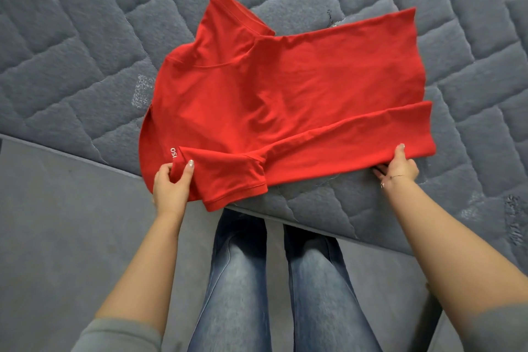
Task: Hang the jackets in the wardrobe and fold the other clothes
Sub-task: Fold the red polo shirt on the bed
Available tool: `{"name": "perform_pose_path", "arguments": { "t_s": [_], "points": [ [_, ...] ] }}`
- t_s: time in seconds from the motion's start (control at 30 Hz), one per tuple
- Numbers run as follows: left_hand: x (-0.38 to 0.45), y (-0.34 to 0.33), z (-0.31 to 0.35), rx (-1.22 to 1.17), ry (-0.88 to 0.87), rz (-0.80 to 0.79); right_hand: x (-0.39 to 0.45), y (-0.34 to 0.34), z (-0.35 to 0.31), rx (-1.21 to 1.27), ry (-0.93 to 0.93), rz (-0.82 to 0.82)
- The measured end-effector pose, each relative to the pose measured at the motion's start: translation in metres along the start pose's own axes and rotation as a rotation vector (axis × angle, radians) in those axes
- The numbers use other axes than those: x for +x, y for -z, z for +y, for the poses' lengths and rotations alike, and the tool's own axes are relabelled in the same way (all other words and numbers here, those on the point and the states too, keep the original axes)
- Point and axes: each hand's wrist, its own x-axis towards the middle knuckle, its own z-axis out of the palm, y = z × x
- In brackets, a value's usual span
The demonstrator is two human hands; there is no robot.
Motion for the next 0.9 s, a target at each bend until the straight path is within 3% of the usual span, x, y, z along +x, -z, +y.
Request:
{"name": "perform_pose_path", "arguments": {
  "t_s": [0.2, 0.33, 0.43, 0.53, 0.6, 0.67, 0.73, 0.8, 0.9],
  "points": [
    [0.015, 0.001, 0.004, 0.062, 0.010, 0.018, 0.013, 0.009, -0.003, 0.002, -0.055, 0.052],
    [0.000, 0.007, 0.013, 0.087, -0.163, 0.281, -0.028, 0.006, 0.024, -0.078, -0.149, 0.057],
    [-0.019, 0.003, 0.018, 0.033, -0.238, 0.197, -0.080, -0.007, 0.067, -0.209, 0.010, -0.156],
    [-0.025, -0.014, 0.018, 0.027, -0.002, -0.035, -0.123, -0.039, 0.099, -0.418, 0.205, -0.508],
    [-0.024, -0.023, 0.018, 0.013, 0.103, -0.157, -0.137, -0.062, 0.110, -0.615, 0.323, -0.647],
    [-0.021, -0.027, 0.017, 0.093, 0.040, -0.153, -0.145, -0.082, 0.113, -0.853, 0.446, -0.716],
    [-0.017, -0.026, 0.015, 0.189, 0.002, -0.025, -0.147, -0.094, 0.113, -0.988, 0.518, -0.708],
    [-0.014, -0.022, 0.016, 0.150, 0.080, 0.027, -0.146, -0.099, 0.111, -0.898, 0.464, -0.728],
    [-0.005, -0.019, 0.017, 0.090, 0.040, -0.099, -0.146, -0.098, 0.107, -0.700, 0.314, -0.815]
  ]
}}
